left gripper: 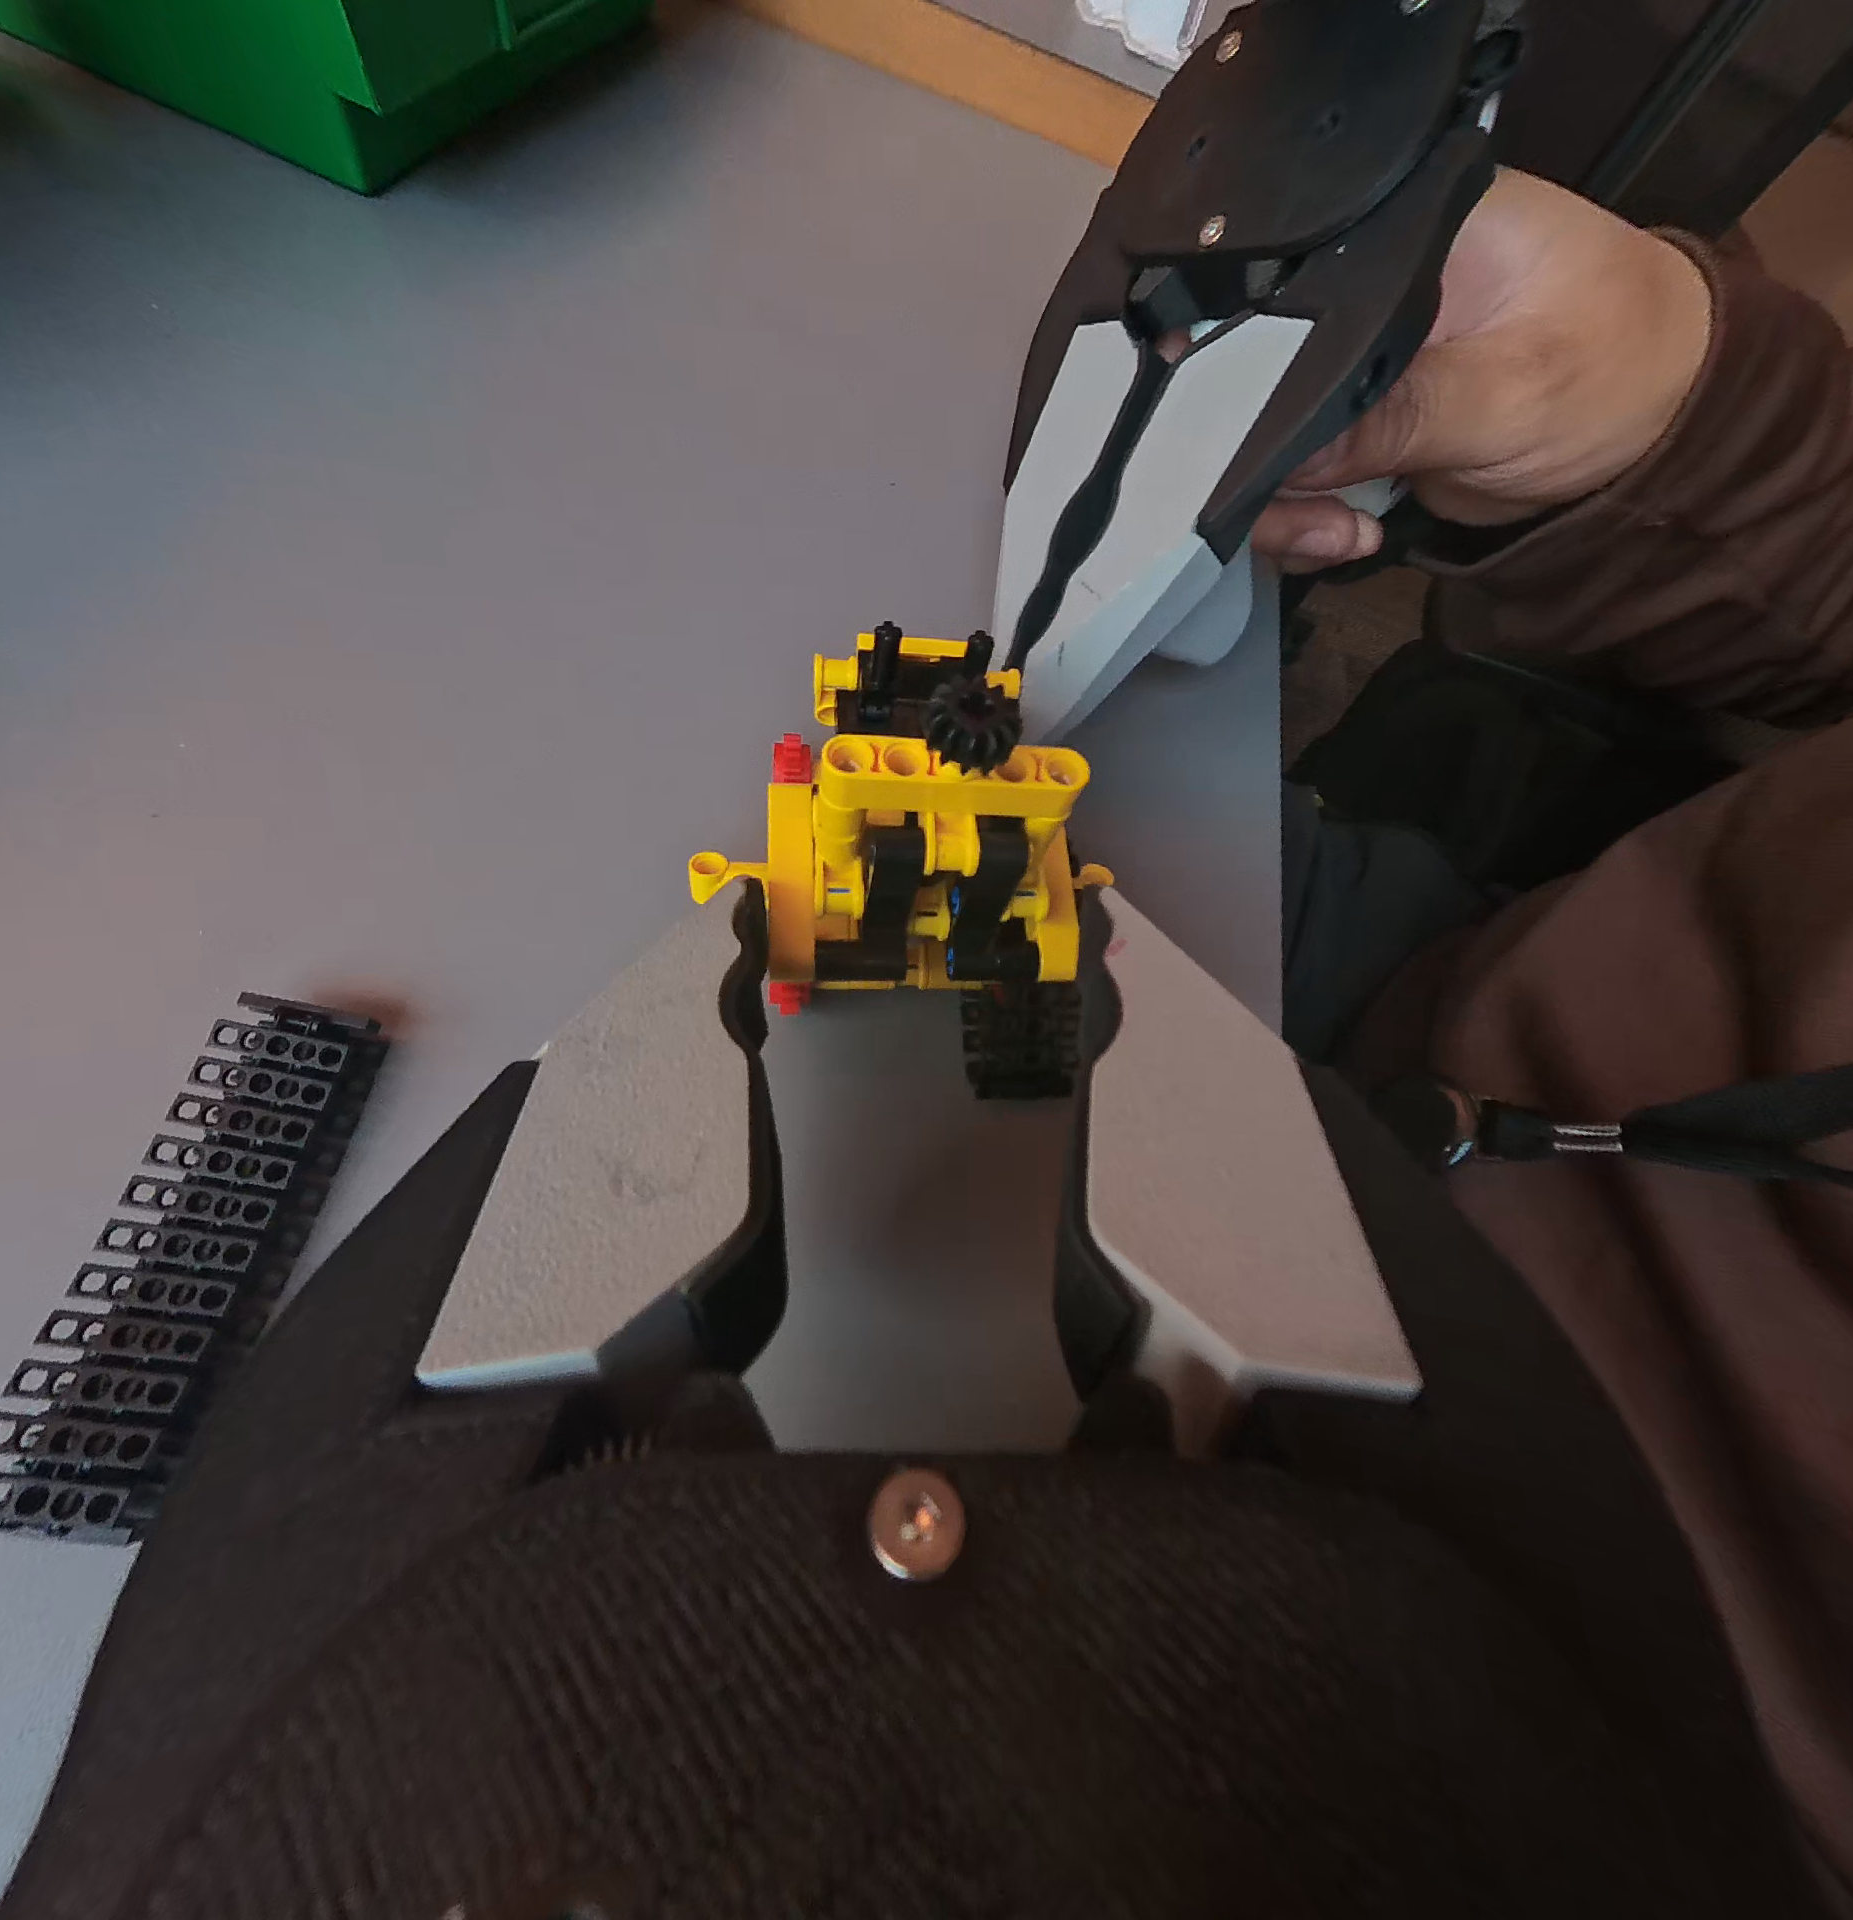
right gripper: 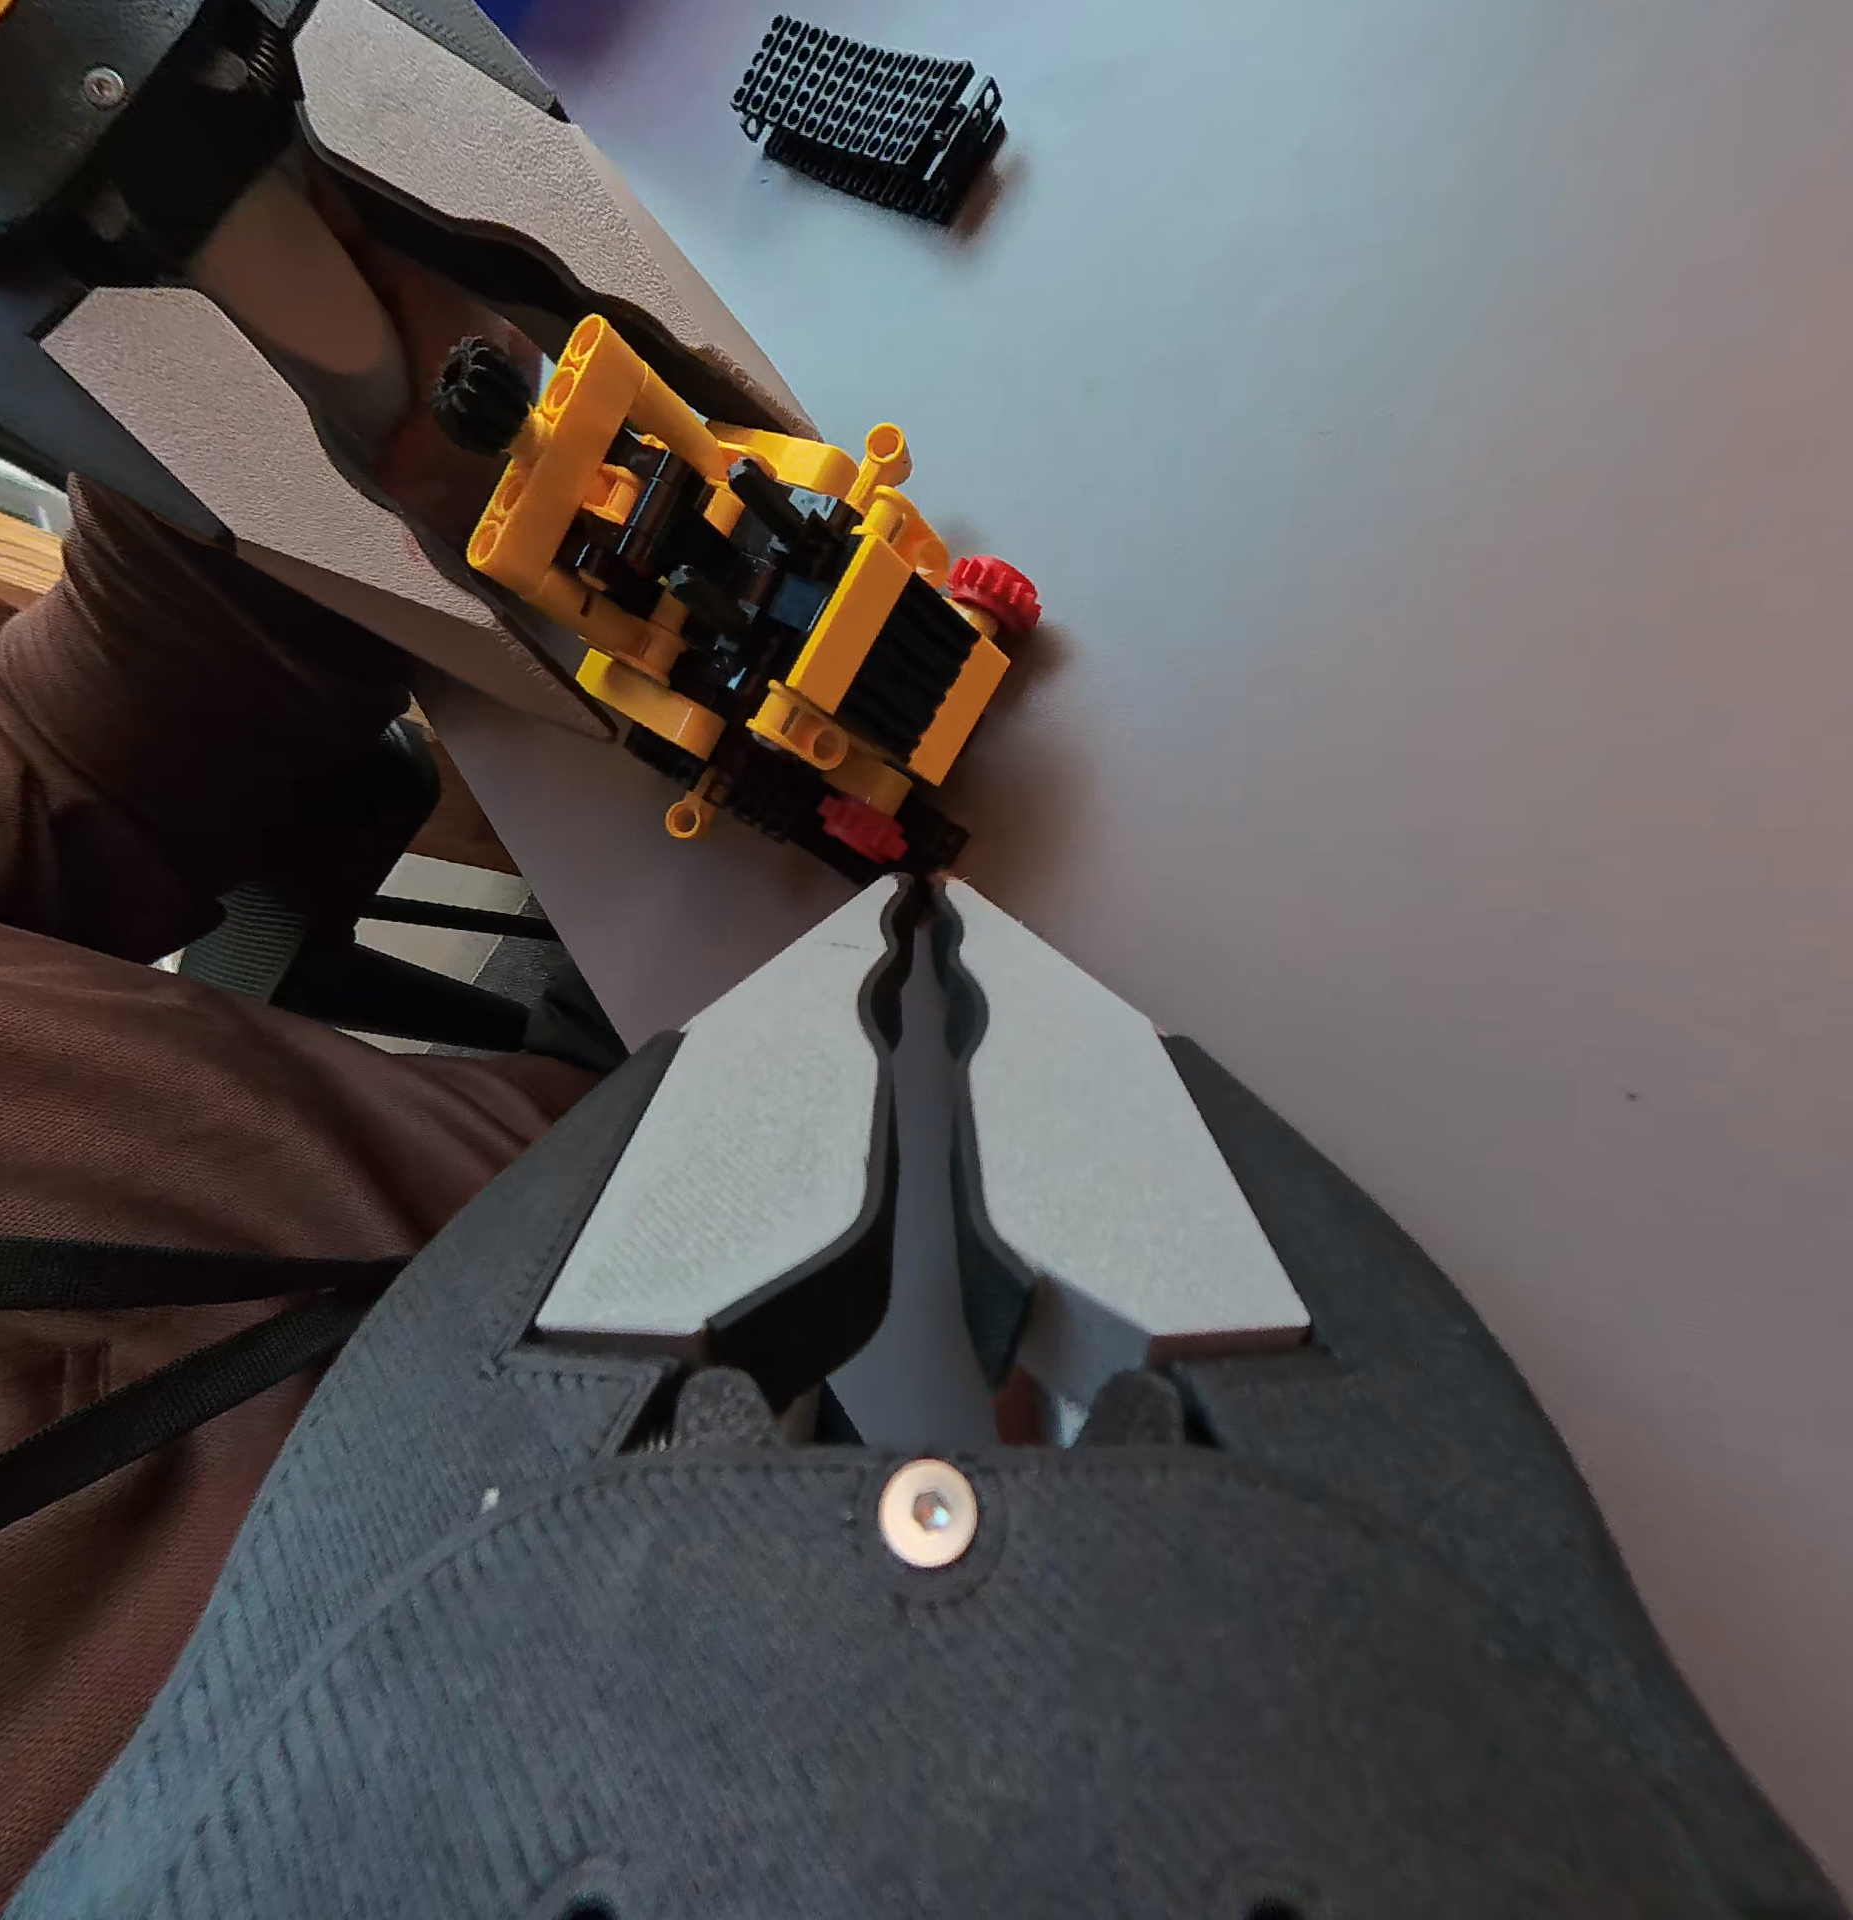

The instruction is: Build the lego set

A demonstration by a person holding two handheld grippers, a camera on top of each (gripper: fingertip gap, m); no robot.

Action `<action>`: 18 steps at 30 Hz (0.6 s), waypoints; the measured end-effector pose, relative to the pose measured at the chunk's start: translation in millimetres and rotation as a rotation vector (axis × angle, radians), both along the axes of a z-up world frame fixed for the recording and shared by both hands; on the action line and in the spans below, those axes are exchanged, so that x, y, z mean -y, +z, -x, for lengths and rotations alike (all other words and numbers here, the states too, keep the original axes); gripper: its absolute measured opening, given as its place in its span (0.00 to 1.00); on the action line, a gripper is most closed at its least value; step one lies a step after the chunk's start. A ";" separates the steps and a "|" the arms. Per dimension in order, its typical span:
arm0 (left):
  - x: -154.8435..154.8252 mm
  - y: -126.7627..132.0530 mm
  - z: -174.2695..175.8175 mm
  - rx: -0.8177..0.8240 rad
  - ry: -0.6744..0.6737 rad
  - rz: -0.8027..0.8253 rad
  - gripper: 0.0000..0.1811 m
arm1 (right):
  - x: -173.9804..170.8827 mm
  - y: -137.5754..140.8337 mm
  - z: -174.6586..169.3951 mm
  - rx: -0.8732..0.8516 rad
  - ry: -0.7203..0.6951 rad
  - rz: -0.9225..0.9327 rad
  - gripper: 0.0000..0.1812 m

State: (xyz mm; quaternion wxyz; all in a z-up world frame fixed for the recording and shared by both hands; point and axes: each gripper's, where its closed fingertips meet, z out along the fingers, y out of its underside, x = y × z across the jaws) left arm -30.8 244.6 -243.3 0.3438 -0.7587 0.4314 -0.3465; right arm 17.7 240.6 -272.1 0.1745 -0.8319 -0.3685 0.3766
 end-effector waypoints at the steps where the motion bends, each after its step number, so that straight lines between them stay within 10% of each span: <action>1: 0.0 0.0 0.0 0.000 0.000 -0.001 0.32 | 0.0 0.0 0.0 -0.005 0.000 0.004 0.00; 18: 0.3 -0.2 0.3 0.001 0.003 0.000 0.32 | -3.6 2.5 -3.8 -0.001 -0.006 -0.027 0.00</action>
